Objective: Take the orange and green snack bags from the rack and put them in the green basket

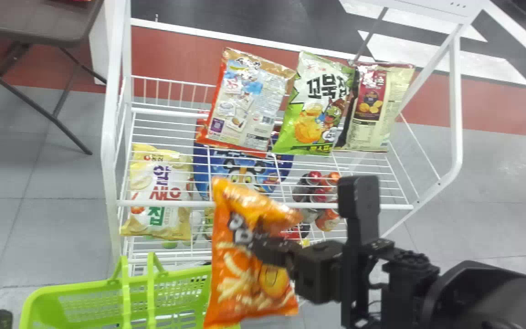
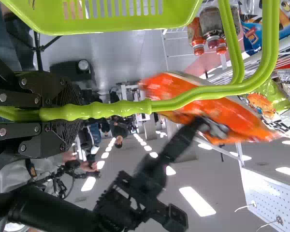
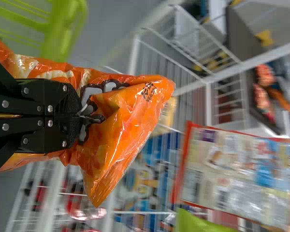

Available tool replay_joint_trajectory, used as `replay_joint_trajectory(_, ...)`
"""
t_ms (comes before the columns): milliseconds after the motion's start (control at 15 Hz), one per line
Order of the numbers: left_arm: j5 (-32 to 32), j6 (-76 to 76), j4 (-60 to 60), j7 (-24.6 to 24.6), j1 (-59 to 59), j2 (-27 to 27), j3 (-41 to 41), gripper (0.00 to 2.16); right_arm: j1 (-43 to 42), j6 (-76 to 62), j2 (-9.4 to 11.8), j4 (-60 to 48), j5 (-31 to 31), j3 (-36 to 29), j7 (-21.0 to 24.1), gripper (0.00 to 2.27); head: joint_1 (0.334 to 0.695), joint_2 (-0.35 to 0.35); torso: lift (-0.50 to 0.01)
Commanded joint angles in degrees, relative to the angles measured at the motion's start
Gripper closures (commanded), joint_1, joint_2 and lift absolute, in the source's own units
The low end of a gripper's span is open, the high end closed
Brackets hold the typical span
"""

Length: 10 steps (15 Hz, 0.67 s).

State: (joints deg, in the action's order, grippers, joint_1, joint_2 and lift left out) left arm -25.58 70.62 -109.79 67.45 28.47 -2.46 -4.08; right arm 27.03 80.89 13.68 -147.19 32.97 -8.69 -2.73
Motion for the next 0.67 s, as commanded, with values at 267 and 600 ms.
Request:
replay_joint_trajectory(267,0.00,0.00,0.19,-0.30,-0.35,0.00,0.74,2.15,-0.57,9.19,-1.55,1.03,4.03,2.89,-2.54,2.25,0.695,-0.350,0.000)
replay_joint_trajectory(600,0.18,0.00,0.01,-0.48,-0.52,-0.09,1.09,2.15,-4.44,9.19,-3.49,11.05,1.40,11.59,-2.89,2.25,0.695,-0.236,0.000)
